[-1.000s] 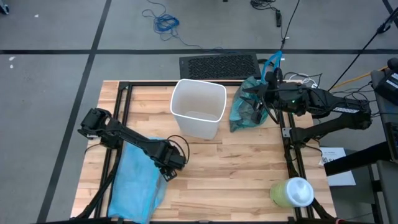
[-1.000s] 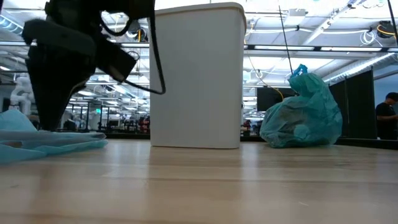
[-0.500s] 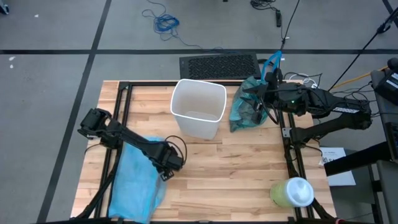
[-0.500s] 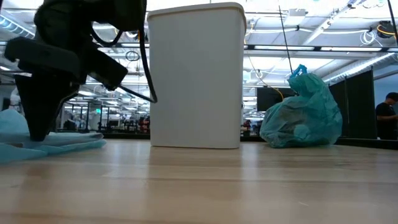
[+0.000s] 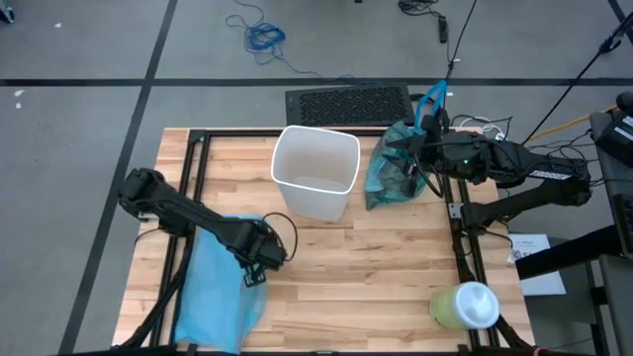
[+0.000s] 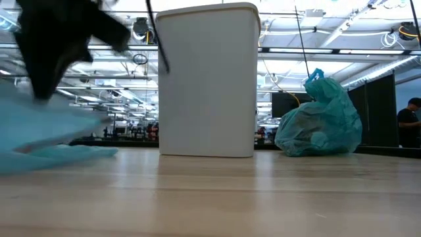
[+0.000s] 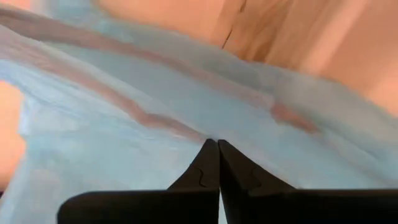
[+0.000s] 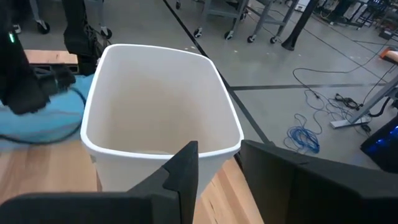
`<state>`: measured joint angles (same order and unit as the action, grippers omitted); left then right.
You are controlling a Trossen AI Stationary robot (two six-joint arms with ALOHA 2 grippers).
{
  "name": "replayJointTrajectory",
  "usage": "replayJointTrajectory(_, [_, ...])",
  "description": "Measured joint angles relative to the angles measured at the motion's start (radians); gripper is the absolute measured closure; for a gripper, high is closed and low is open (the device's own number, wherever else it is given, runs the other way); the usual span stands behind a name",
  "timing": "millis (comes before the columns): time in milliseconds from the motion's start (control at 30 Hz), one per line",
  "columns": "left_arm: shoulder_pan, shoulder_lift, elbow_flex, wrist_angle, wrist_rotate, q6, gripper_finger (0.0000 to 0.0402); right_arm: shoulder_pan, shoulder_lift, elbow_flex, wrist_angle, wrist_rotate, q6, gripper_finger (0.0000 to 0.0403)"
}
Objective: Place trash/remove bag and relplace
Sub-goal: Insert a new trash bag into the trash bin
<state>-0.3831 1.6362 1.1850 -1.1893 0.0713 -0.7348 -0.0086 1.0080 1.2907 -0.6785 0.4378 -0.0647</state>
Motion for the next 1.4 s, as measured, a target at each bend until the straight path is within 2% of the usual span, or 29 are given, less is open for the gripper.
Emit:
replayJointTrajectory(100, [0.0, -0.076, 0.074, -0.086, -0.036, -0.019, 0.04, 0.0, 0.0, 0.0, 0.002, -0.028, -0.002, 0.0289])
replayJointTrajectory(367, [0.0, -0.277, 0.275, -0.161, -0.188, -0.094, 0.0401, 0.049, 0.02, 0.0, 0.054, -0.226, -0.052, 0.0289])
replayJointTrajectory(567, [-0.002, -0.381, 0.404, -0.159, -0.324, -0.083, 0.0401, 0.114, 0.111, 0.0, 0.118, -0.232, -0.107, 0.0289])
replayJointTrajectory(767, [-0.022, -0.415, 0.506, -0.154, -0.384, 0.01, 0.0401, 0.152, 0.231, 0.0, 0.247, -0.231, 0.005, 0.0284])
replayJointTrajectory(900, [-0.039, -0.412, 0.559, -0.15, -0.426, 0.067, 0.0401, 0.183, 0.294, 0.0, 0.307, -0.232, 0.088, 0.025])
replayJointTrajectory(1200, [-0.058, -0.411, 0.632, -0.039, -0.491, 0.26, 0.0402, 0.229, 0.408, 0.0, 0.456, -0.231, 0.346, 0.0115])
replayJointTrajectory(1400, [-0.058, -0.412, 0.673, -0.023, -0.547, 0.336, 0.0402, 0.23, 0.495, 0.0, 0.604, -0.229, 0.4, 0.0083])
